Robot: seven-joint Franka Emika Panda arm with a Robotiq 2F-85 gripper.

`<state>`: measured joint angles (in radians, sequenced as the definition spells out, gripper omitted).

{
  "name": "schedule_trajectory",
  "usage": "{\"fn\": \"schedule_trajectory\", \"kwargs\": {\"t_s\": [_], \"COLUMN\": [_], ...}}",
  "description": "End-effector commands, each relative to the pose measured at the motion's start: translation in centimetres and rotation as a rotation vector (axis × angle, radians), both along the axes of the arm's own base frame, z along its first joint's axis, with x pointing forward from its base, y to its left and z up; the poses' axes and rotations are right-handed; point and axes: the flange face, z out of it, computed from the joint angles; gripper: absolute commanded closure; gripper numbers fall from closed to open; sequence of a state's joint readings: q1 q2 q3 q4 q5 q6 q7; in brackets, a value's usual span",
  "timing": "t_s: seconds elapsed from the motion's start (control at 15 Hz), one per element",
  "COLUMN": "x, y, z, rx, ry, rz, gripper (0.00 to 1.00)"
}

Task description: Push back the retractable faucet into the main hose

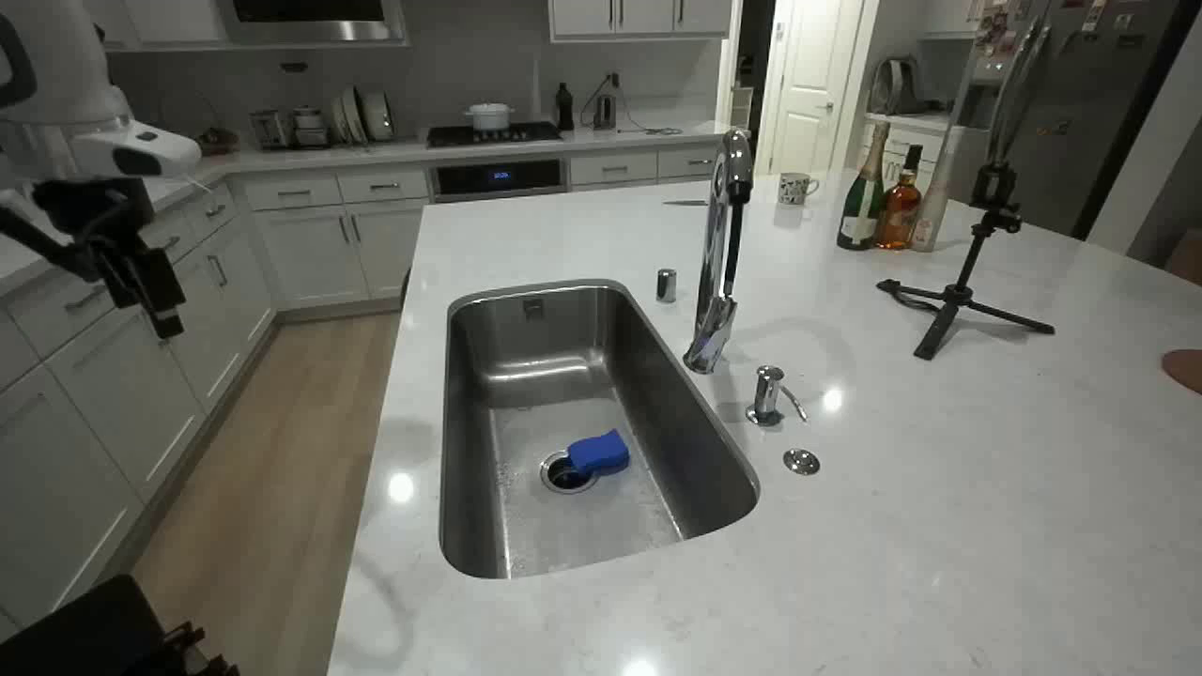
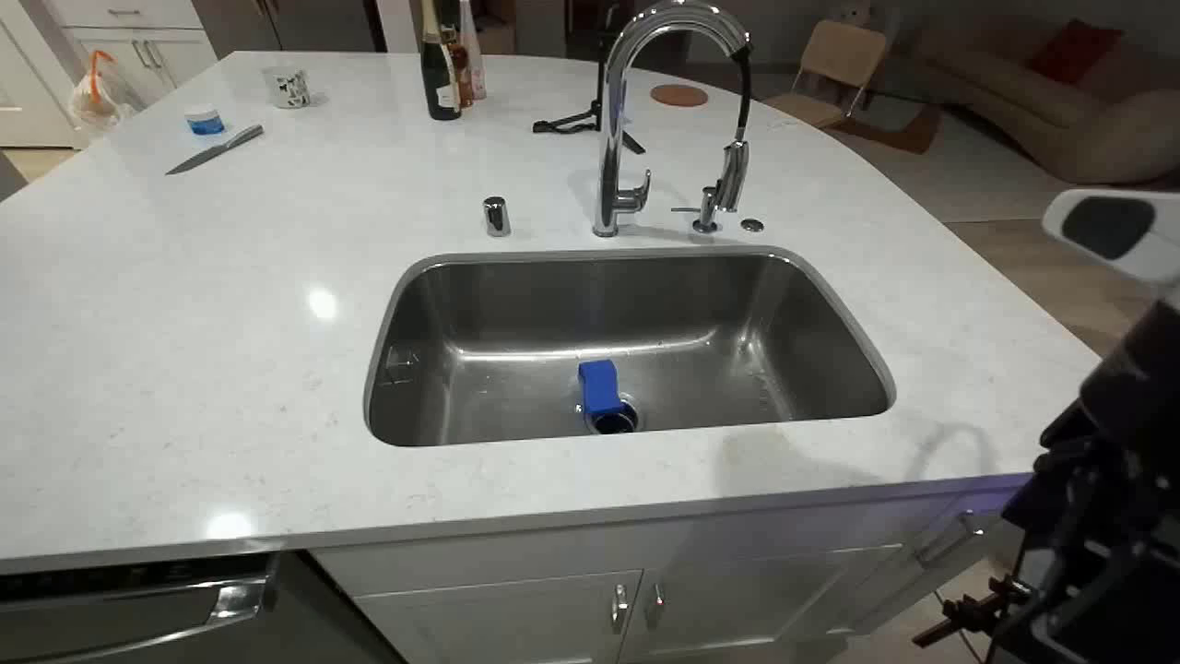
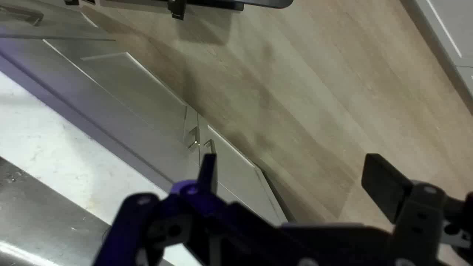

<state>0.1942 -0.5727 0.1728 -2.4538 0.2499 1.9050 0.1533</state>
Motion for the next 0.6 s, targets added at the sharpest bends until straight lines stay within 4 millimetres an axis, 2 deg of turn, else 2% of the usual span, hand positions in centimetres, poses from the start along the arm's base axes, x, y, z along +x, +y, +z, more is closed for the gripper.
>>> {"fn": "schedule_trajectory", "kwargs": {"t_s": [0.0,0.33,0.53], "x": [0.0,0.2,2.2], "y": [0.0,-0.2,-1.8], "z": [0.1,-0.1,-1.0], "rx": [-0.001,-0.004,-0.024], "ry": [0.001,-0.001,-0.055], "rz": [0.001,-0.007,-0.071], "gripper": [0.00,0.00,0.00]}}
